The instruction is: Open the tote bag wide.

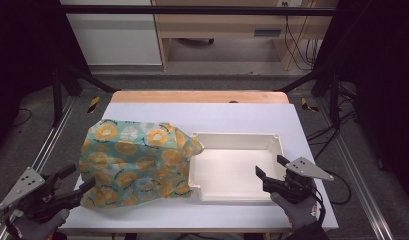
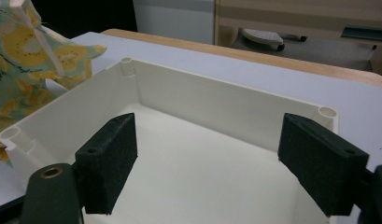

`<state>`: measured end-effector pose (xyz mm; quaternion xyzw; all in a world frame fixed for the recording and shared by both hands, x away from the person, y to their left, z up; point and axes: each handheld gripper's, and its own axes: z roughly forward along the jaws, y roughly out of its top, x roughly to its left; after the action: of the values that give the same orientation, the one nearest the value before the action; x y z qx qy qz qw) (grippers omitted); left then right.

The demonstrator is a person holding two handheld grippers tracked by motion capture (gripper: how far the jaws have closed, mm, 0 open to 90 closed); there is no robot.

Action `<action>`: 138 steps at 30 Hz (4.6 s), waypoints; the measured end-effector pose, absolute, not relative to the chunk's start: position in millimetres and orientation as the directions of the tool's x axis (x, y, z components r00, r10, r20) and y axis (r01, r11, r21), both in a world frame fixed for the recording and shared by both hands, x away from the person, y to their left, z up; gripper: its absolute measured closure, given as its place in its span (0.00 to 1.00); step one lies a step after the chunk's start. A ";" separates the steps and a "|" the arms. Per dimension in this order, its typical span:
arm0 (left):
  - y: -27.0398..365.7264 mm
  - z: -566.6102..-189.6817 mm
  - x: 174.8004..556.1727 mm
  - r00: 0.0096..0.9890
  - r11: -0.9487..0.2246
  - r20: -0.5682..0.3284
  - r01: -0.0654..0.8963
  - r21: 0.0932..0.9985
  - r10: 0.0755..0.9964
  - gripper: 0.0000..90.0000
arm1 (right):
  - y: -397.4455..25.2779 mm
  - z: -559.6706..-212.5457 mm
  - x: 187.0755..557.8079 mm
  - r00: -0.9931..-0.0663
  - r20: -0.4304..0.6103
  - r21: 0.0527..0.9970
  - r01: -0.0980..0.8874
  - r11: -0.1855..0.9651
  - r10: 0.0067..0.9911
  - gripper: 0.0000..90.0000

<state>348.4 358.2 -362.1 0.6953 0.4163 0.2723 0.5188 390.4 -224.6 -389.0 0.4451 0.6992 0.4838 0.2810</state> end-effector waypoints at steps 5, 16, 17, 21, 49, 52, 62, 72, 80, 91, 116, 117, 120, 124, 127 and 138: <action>357.5 -354.4 350.3 0.512 -0.125 -0.040 0.284 0.951 0.858 0.23 | -218.9 -385.2 391.8 -0.455 0.035 0.929 0.344 0.139 0.890 0.22; 354.9 -332.9 352.3 0.520 -0.121 -0.022 0.240 0.963 0.854 0.23 | -199.8 -368.5 392.2 -0.507 0.050 0.939 0.317 0.132 0.861 0.24; 354.8 -330.8 351.9 0.521 -0.122 -0.018 0.234 0.964 0.853 0.23 | -197.6 -366.6 392.6 -0.513 0.050 0.940 0.314 0.133 0.857 0.24; 353.7 -323.6 351.9 0.525 -0.120 -0.012 0.216 0.969 0.851 0.24 | -186.0 -358.3 394.3 -0.535 0.047 0.947 0.294 0.134 0.843 0.24; 342.4 -321.7 368.9 0.508 -0.089 -0.050 0.246 0.965 0.860 0.39 | -80.8 -330.0 406.6 -0.710 0.046 0.961 0.224 0.164 0.702 0.28; 342.4 -322.4 369.6 0.510 -0.091 -0.052 0.252 0.963 0.859 0.42 | -69.3 -328.0 407.1 -0.723 0.047 0.962 0.218 0.163 0.690 0.30; 341.0 -324.7 370.3 0.506 -0.103 -0.050 0.268 0.958 0.861 0.57 | -45.8 -325.0 409.7 -0.744 0.040 0.961 0.211 0.177 0.666 0.39; 343.5 -324.6 368.6 0.520 -0.097 -0.066 0.279 0.955 0.852 0.82 | -26.4 -324.3 415.5 -0.755 0.042 0.949 0.235 0.211 0.654 0.75; 346.9 -324.3 366.1 0.521 -0.089 -0.074 0.281 0.956 0.850 0.96 | -24.5 -316.0 413.9 -0.779 0.059 0.955 0.225 0.191 0.624 0.99; 347.9 -324.4 356.1 0.532 -0.097 -0.066 0.271 0.958 0.844 1.00 | -20.2 -308.0 400.4 -0.828 0.044 0.961 0.187 0.202 0.559 1.00; 347.1 -346.8 355.2 0.533 -0.119 -0.083 0.333 0.936 0.842 1.00 | -7.5 -352.0 401.7 -0.847 0.081 0.924 0.262 0.279 0.526 0.95; 347.1 -346.9 355.2 0.534 -0.120 -0.083 0.334 0.935 0.842 1.00 | -8.4 -352.6 401.9 -0.849 0.084 0.923 0.263 0.279 0.521 0.92; 346.9 -346.8 355.3 0.534 -0.121 -0.082 0.334 0.935 0.842 1.00 | -14.5 -348.0 402.6 -0.853 0.090 0.933 0.253 0.257 0.514 0.87; 347.6 -346.8 355.6 0.531 -0.120 -0.083 0.337 0.934 0.843 1.00 | -26.6 -334.3 404.2 -0.844 0.106 0.953 0.237 0.188 0.526 0.79; 347.6 -346.7 355.7 0.528 -0.119 -0.083 0.338 0.934 0.845 1.00 | -38.2 -325.7 406.8 -0.828 0.113 0.964 0.226 0.143 0.550 0.74; 346.7 -346.8 357.0 0.530 -0.111 -0.090 0.336 0.935 0.843 1.00 | -37.9 -335.2 424.6 -0.821 0.096 0.962 0.223 0.160 0.563 0.75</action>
<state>357.0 346.7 -346.8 0.7042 0.4185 0.2444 0.5189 424.6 -37.9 -335.2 0.2627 0.7480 0.5923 0.1438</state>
